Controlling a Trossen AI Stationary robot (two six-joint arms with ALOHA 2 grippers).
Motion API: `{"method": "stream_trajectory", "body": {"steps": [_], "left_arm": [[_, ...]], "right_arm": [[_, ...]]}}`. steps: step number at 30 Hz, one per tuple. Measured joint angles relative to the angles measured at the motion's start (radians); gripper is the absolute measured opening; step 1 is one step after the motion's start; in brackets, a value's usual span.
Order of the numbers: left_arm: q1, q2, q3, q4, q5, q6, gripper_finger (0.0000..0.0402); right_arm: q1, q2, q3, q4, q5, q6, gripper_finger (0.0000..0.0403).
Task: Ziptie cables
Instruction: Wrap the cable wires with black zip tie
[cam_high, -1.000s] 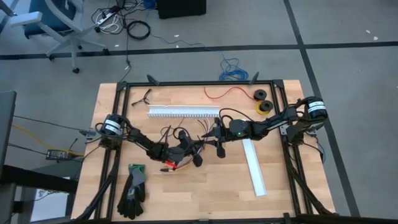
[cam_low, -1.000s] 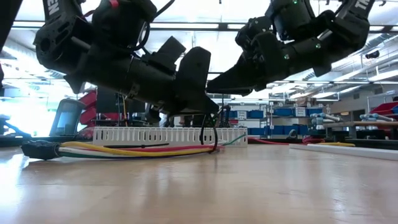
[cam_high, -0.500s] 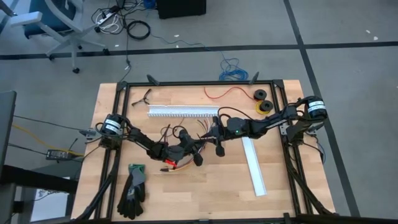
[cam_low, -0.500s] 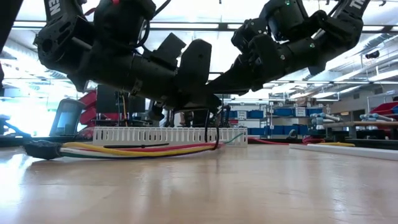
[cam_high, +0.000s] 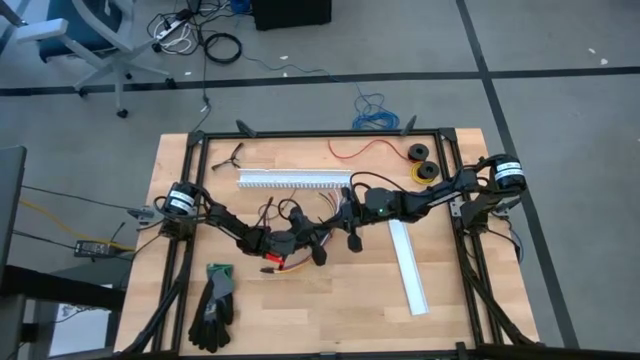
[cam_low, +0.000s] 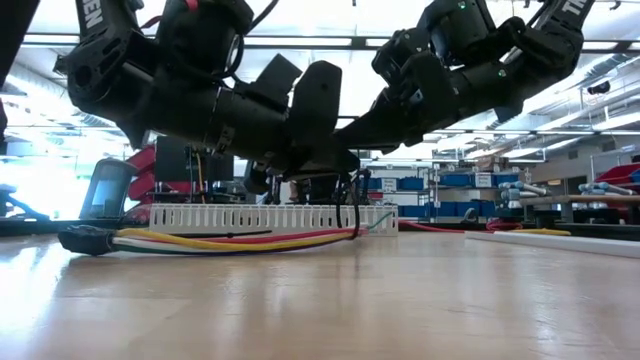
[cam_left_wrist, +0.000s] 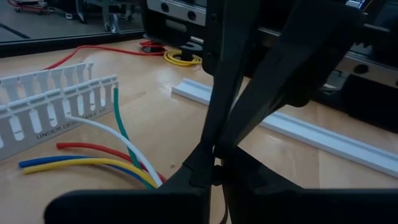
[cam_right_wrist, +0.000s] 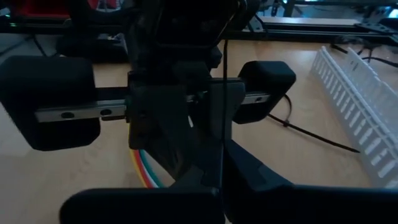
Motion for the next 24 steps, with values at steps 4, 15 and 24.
{"method": "stream_trajectory", "body": {"steps": [4,15,24], "left_arm": [[0.001,0.0,0.0,0.0,-0.001,0.0,0.0029],[0.001,-0.002,0.002,0.003,-0.007,-0.004,0.0043],[0.0,-0.002,0.002,0.034,0.007,-0.026,0.0048]], "right_arm": [[0.0,0.0,0.0,0.001,0.017,-0.017,0.0],[0.033,-0.008,0.0,0.035,0.173,-0.148,0.0],[0.032,-0.035,0.0,0.064,0.262,-0.212,0.0]]}}
